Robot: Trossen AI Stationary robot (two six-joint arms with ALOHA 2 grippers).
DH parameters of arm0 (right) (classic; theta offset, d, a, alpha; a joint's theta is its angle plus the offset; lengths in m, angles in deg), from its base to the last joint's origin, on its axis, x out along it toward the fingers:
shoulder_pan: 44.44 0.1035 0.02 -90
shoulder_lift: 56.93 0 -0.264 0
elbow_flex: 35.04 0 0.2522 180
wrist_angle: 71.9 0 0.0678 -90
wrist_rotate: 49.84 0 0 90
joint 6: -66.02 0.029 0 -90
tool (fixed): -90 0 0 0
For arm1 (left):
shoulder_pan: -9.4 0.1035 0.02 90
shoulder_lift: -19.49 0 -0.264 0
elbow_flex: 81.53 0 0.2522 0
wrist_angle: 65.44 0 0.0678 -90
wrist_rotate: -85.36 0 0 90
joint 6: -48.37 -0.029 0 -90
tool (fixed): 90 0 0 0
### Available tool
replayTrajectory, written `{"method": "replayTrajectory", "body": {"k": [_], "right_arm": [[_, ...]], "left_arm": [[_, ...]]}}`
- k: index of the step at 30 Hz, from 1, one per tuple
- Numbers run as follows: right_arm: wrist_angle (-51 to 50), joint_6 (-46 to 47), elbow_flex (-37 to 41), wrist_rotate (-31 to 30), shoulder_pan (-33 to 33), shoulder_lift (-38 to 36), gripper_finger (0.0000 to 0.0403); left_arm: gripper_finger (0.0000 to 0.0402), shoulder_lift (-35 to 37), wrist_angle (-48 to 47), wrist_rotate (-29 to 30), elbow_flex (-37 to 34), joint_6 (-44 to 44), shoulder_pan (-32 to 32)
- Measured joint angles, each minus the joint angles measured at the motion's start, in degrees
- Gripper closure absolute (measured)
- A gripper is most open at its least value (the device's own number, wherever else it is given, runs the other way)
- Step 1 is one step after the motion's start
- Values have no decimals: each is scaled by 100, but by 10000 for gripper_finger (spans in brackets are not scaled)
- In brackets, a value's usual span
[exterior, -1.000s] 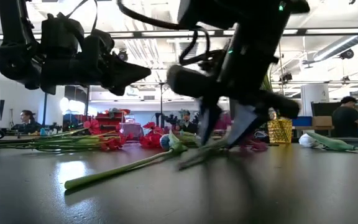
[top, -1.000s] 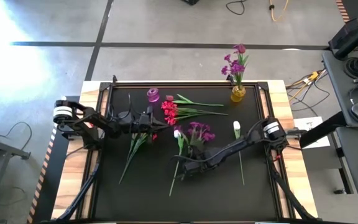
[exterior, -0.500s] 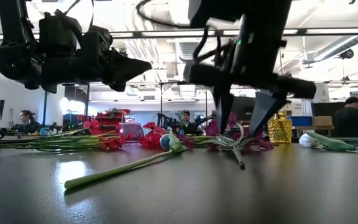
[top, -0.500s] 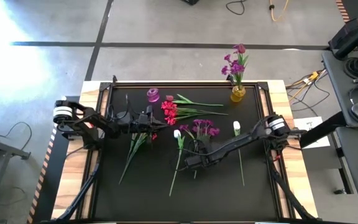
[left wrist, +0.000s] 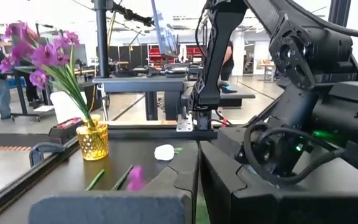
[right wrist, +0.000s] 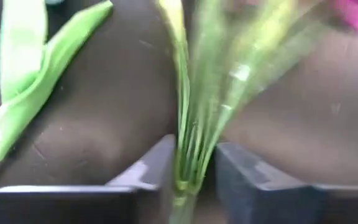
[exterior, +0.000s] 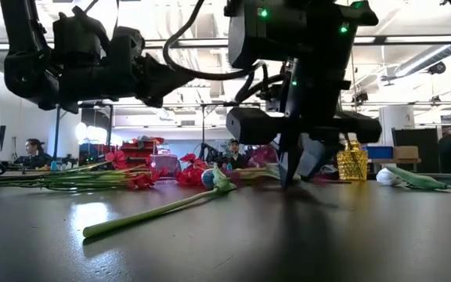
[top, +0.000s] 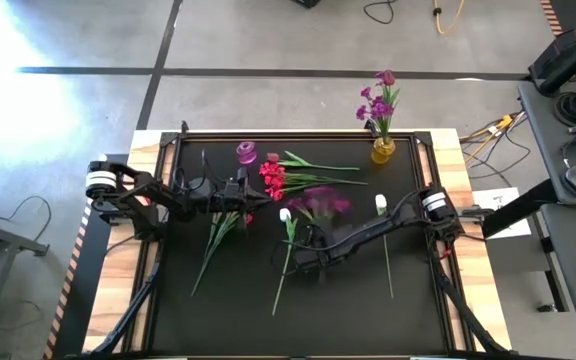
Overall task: Sort flowers into vase by color
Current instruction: Put the purple flowers into the yellow vase
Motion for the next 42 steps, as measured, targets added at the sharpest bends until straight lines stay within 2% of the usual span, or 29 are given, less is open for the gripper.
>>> {"method": "replayTrajectory", "body": {"k": [3, 8, 12, 15, 19, 22, 33, 38, 42], "right_arm": [[-68, -452, -19, -198, -21, -50, 374], [-228, -1014, -40, -1014, -11, -496, 381], [-1030, -958, 42, -2410, 214, -1191, 383], [-1704, -536, 309, -3772, 480, -1680, 383], [-1902, -557, 886, -5387, 571, -2229, 384], [-1896, -770, 1335, -6167, 452, -2514, 384], [-1905, -842, 2873, -6321, -1019, -3590, 385], [-1895, -1181, 3112, -6322, -1428, -4155, 385], [-1889, -1669, 2990, -6074, -1387, -4558, 385]], "left_arm": [[402, 0, -15, 4, 42, -112, 5], [402, 0, -19, 11, 124, -213, 51], [402, 0, -25, 11, 150, -232, 105], [402, 0, -32, 11, 158, -232, 156], [402, 0, -60, 16, 158, -223, 191], [402, 0, -78, 16, 177, -214, 190], [402, 0, -113, 135, 191, -212, 188], [402, 0, -124, 149, 191, -232, 188], [402, 0, -125, 149, 191, -302, 188]]}}
